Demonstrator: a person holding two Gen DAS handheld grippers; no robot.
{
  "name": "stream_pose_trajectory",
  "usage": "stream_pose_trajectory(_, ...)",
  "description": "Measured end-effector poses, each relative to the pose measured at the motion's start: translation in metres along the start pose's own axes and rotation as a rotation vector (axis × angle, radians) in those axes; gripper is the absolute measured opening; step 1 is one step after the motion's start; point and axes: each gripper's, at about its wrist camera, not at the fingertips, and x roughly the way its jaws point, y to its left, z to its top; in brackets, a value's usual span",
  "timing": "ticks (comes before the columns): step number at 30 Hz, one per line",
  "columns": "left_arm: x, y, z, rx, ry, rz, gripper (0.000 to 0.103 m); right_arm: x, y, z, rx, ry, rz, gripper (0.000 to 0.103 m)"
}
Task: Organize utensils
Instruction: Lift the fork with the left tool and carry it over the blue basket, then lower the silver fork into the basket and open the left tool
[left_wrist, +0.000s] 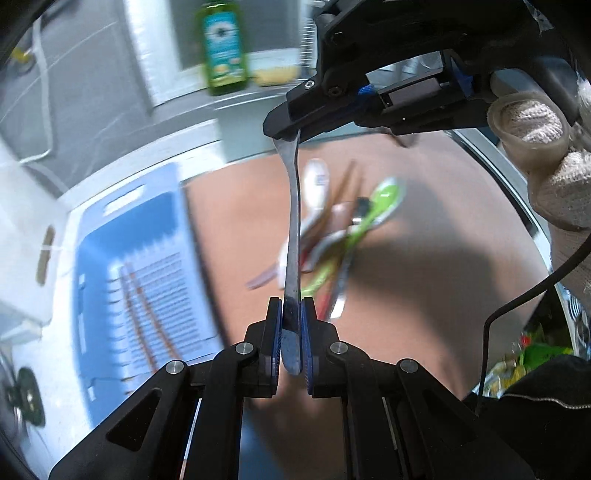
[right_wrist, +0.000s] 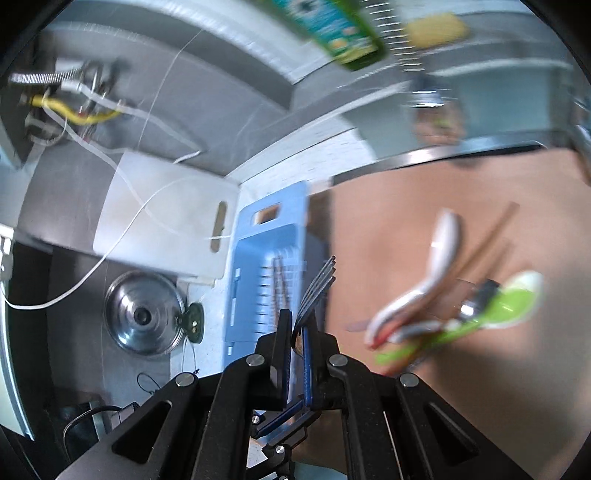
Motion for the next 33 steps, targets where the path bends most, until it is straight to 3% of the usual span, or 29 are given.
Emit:
stream_pose_trajectory(5, -0.001, 0.043, -0.014, -0.083, 0.005, 0.062, 0.009, 0.043, 0.03, 0.013, -0.042, 0.057, 0.0, 0.005)
stream_pose_trajectory(13, 0.011, 0.097, -0.035, -0.248, 0.024, 0.066, 0.009, 0.117, 0.072, 0.024, -0.127, 0.149, -0.025, 0.004)
stream_pose_trajectory(19, 0.023, 0.125, -0.047, -0.348, 0.045, 0.061, 0.009, 0.165, 0.081, 0.027, -0.155, 0.207, -0.067, 0.004)
stream_pose_trajectory(33, 0.053, 0.148, -0.053, -0.394, 0.14, 0.088, 0.009, 0.245, 0.075, 0.032, -0.177, 0.299, -0.156, 0.004)
